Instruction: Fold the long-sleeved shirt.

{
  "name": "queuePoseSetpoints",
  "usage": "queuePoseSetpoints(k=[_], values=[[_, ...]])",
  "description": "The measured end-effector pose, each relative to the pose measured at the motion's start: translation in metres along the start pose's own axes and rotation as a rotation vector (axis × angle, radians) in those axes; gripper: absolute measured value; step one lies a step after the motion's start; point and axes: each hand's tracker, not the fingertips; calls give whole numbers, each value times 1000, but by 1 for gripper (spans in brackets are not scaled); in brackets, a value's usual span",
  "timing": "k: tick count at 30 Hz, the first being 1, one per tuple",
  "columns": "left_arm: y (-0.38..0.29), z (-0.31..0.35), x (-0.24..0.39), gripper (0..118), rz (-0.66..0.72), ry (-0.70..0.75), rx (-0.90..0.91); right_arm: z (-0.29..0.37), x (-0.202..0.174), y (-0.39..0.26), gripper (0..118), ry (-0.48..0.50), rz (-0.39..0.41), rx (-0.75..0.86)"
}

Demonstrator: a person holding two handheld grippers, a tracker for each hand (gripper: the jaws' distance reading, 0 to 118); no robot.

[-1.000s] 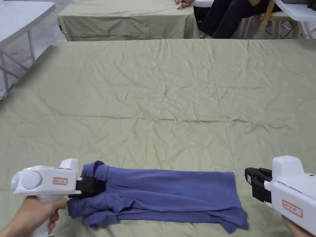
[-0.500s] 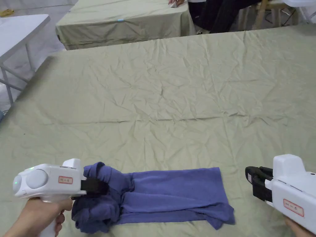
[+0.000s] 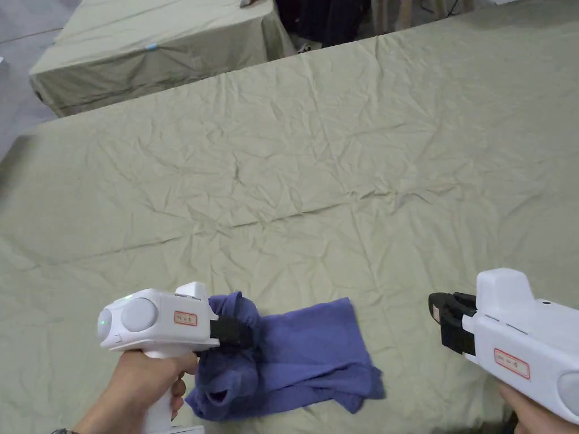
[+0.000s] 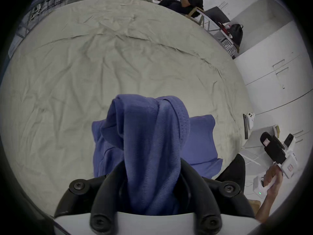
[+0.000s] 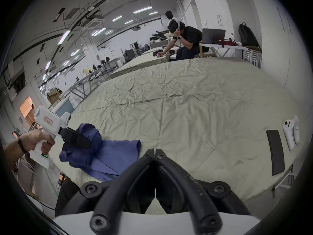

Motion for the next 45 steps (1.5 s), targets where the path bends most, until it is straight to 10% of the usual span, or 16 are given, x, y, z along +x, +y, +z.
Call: queuePoseSetpoints(k=[11, 18, 34, 45], values=[[9, -22, 27, 23, -28, 39, -23, -6, 9, -4, 1, -9, -21, -15], [9, -32, 55, 70, -26, -26, -35, -9, 7, -6, 1, -20, -12, -41], [-8, 0, 95, 70, -21, -294, 133, 2, 3, 0, 1, -38, 3, -30], [-60, 66, 69, 3, -211, -44, 405, 6, -20, 2, 1, -14, 42, -15]])
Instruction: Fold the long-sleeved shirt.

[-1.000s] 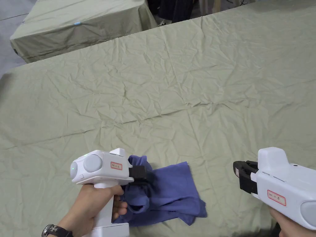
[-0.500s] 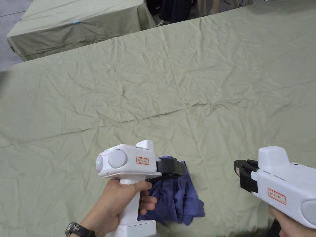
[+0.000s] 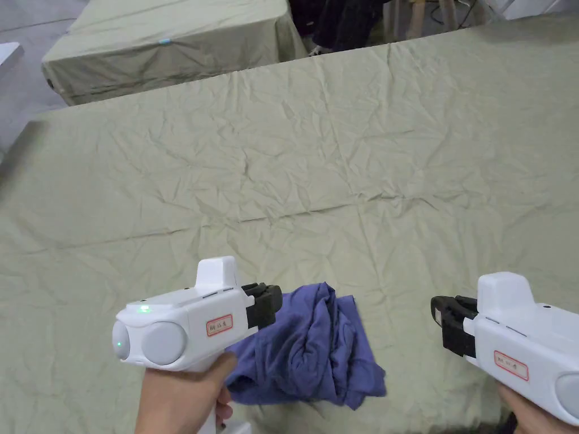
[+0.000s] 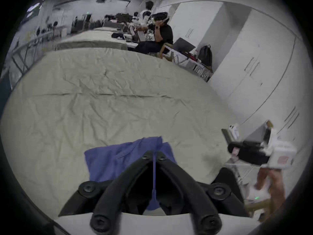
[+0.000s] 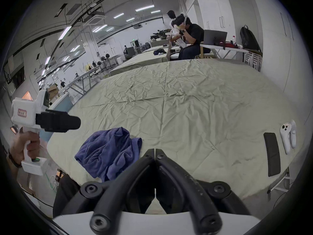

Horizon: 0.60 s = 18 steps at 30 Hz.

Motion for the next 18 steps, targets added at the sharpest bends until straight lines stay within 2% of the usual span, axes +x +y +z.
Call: queuePoseSetpoints(k=[7, 12, 16, 18], values=[[-36, -28, -11, 2, 5, 76, -93, 0, -7, -1, 1, 8, 23, -7], [-37, -63, -5, 2, 8, 15, -141, -3, -4, -2, 1, 3, 19, -15], [-42, -97, 5, 2, -74, 85, -229, -5, 0, -3, 1, -1, 12, -24], [-46, -109, 8, 2, -70, 84, -241, -6, 3, -3, 1, -5, 10, -29]])
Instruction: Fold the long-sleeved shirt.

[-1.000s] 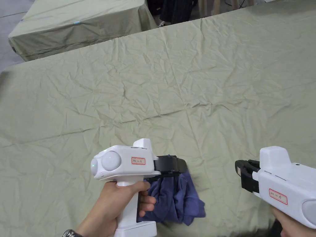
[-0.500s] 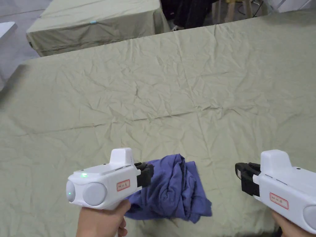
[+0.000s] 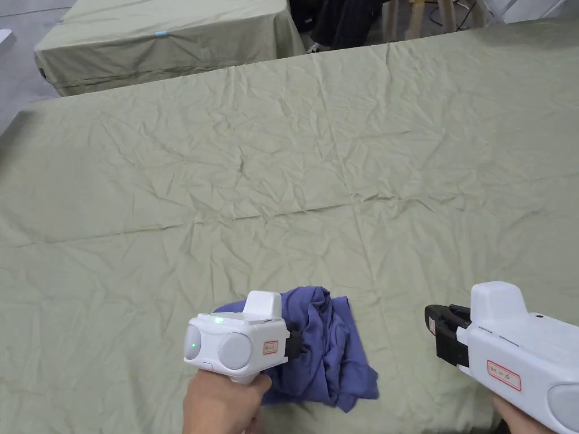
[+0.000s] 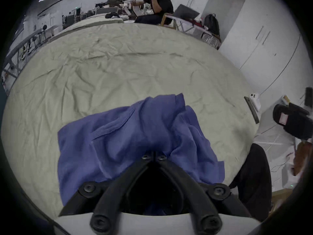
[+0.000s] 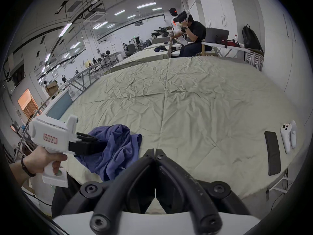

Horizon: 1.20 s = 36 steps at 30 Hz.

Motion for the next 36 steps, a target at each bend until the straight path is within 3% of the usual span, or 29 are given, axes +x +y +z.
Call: queuePoseSetpoints(k=[14, 18, 21, 25, 36], values=[[6, -15, 69, 2, -95, -16, -1, 1, 9, -3, 1, -17, -17, -12], [2, 4, 74, 2, -87, -161, 33, 6, 1, 1, 1, -13, -3, -3], [-2, 28, 73, 2, -126, -83, 98, 12, -10, 8, 1, -8, 27, 16], [-4, 71, 48, 2, -47, -52, 190, 19, -29, 17, 1, 3, 73, 50], [-57, 167, -51, 2, 102, 258, 293, 21, -96, 18, 1, 101, 193, 77]])
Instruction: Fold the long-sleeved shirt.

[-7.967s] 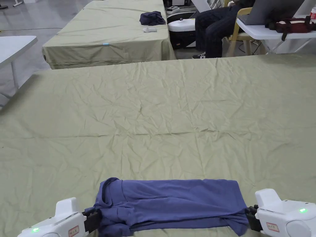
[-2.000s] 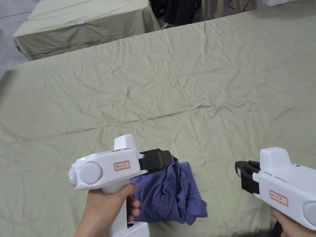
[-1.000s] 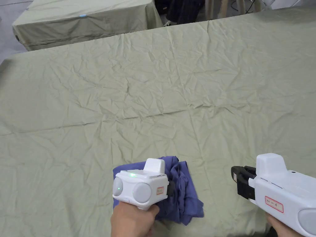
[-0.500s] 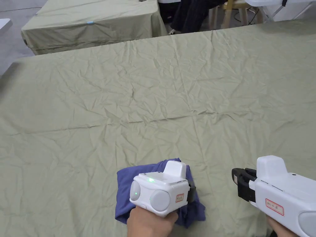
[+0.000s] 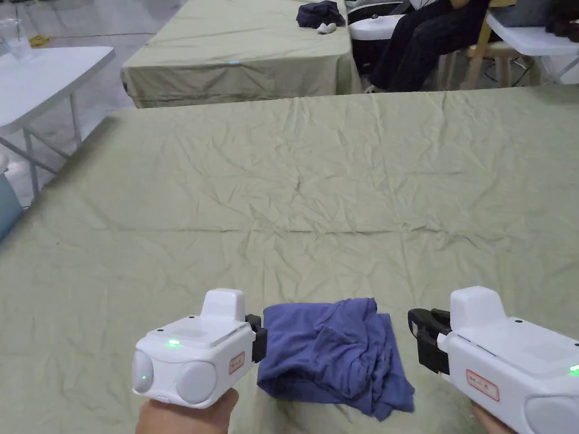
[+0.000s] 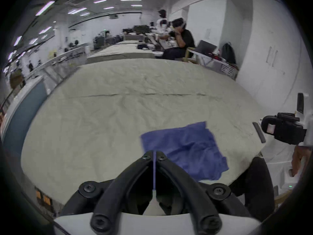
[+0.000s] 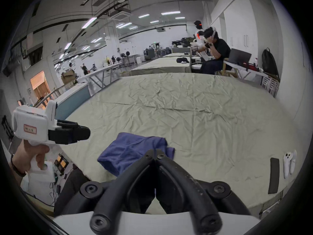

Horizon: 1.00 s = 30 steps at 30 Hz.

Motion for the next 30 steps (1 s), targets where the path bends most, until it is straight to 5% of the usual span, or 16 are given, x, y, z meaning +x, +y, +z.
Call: queuePoseSetpoints(k=[12, 23, 30], values=[[-27, 15, -38, 2, 93, 20, -22, -18, -29, -3, 1, 39, 40, -58], [-26, -1, -42, 2, 113, -10, -53, -160, -25, 36, 1, 91, 218, -480], [-27, -17, -47, 2, 131, -26, -98, -221, -14, 14, 1, 76, 229, -636]])
